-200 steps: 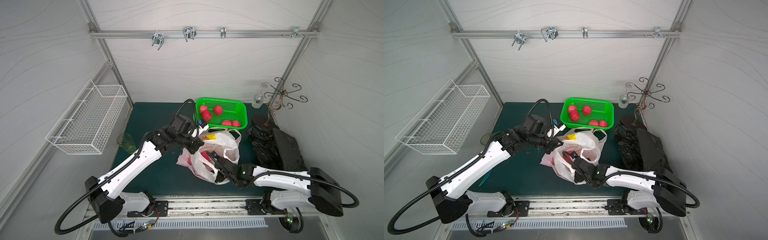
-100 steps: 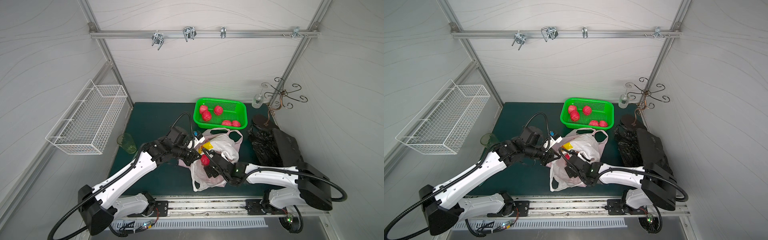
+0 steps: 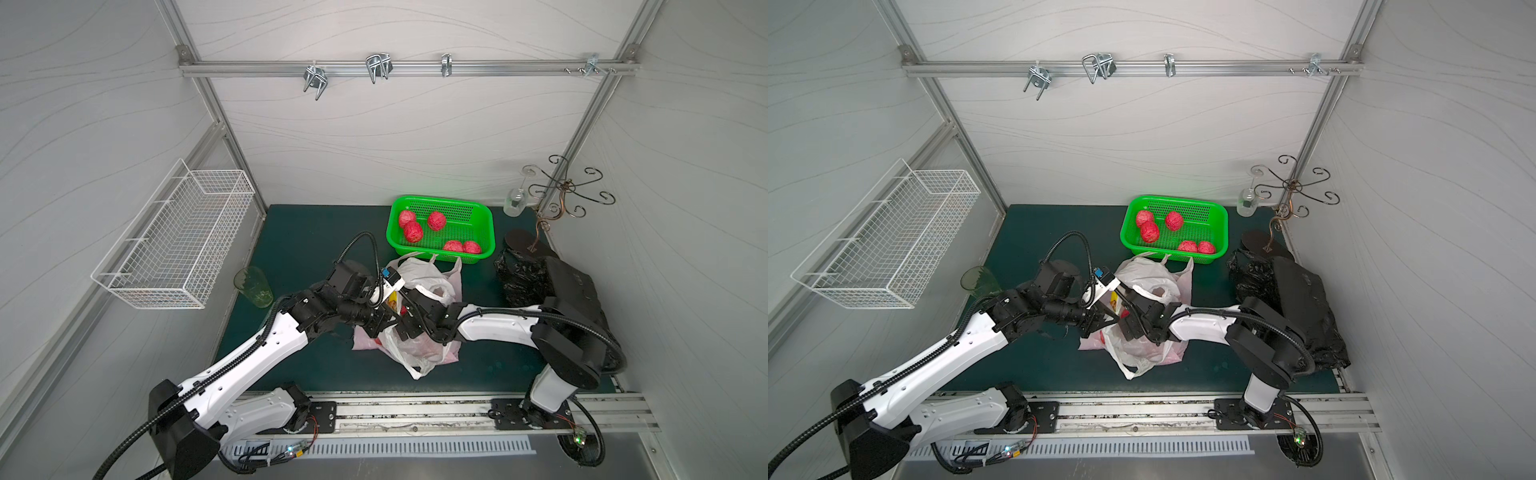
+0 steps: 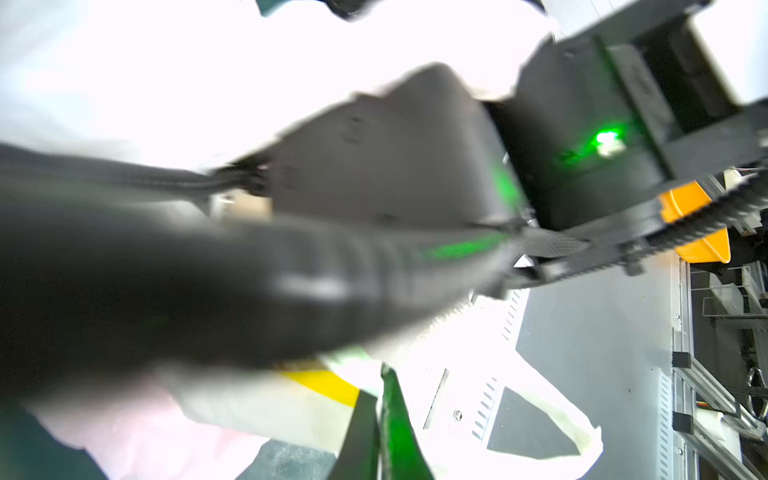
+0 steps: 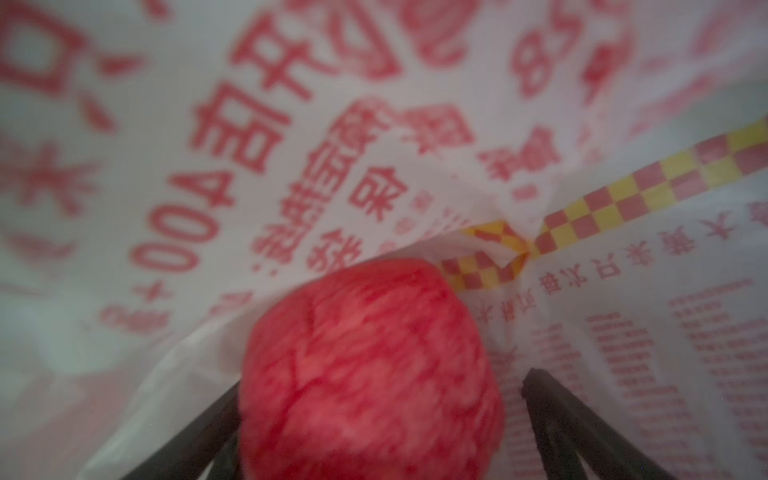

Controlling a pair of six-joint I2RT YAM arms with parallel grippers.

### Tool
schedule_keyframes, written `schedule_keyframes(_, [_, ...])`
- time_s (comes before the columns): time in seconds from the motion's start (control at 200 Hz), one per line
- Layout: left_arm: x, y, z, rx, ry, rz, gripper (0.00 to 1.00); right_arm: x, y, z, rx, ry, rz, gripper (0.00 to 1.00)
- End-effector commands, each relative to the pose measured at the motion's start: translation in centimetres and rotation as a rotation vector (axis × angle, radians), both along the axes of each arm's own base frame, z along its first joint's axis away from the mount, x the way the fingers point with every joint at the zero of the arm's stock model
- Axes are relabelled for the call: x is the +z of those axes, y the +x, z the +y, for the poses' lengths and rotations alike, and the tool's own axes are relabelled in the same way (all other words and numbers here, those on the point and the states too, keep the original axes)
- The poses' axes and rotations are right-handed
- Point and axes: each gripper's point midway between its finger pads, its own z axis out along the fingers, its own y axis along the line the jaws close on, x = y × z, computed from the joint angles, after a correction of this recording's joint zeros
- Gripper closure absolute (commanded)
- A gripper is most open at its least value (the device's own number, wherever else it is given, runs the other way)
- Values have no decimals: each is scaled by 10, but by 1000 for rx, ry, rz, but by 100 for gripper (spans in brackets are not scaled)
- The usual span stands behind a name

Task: Untie the knot of a plastic bag & take out the apple
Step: Pick up the apple from the plastic bag.

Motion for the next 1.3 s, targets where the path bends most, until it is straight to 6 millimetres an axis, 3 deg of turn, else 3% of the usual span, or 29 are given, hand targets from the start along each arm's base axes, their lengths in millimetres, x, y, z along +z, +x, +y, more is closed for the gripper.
schedule_keyframes(0.0, [5, -7, -3, -32, -26, 6, 100, -7, 9, 19, 36, 15, 10, 1])
schedule_keyframes(0.085, [5, -7, -3, -29, -25, 5, 100, -10, 13, 24, 38, 9, 7, 1])
schedule_keyframes(0.14, [6, -7, -3, -29, -24, 3, 100, -8, 15, 27, 40, 20, 3, 7])
schedule_keyframes(0.215, [4, -7, -1, -25, -15, 2, 100, -1, 14, 30, 50, 41, -3, 28])
schedule_keyframes(0.295, [3, -6, 1, -17, -3, -4, 100, 13, 10, 29, 53, 56, -23, 66])
schedule_keyframes(0.4, [0, -2, 3, -1, 16, -10, 100, 40, 0, 22, 72, 82, -41, 81])
schedule_keyframes(0.52, [1, 5, 6, 27, 47, -29, 100, 80, -32, 11, 163, 157, 15, 89])
schedule_keyframes(0.64, [0, 12, 8, 41, 82, -40, 100, 127, -101, -4, 406, 339, 187, 88])
schedule_keyframes(0.725, [2, 14, 8, 42, 93, -47, 100, 164, -146, -24, 552, 458, 270, 87])
schedule_keyframes(0.825, [3, 15, 6, 39, 84, -44, 100, 206, -161, -50, 550, 527, 213, 88])
schedule_keyframes(0.975, [2, 14, 4, 33, 81, -33, 100, 268, -132, -77, 409, 569, -6, 89])
schedule_keyframes(1.08, [2, 13, 5, 33, 78, -34, 100, 307, -96, -80, 297, 618, -128, 89])
schedule_keyframes(1.175, [4, 11, 6, 28, 75, -43, 100, 333, -53, -80, 170, 663, -170, 89])
schedule_keyframes(1.291, [10, 9, 7, 23, 62, -60, 100, 344, -4, -70, 62, 708, -146, 89])
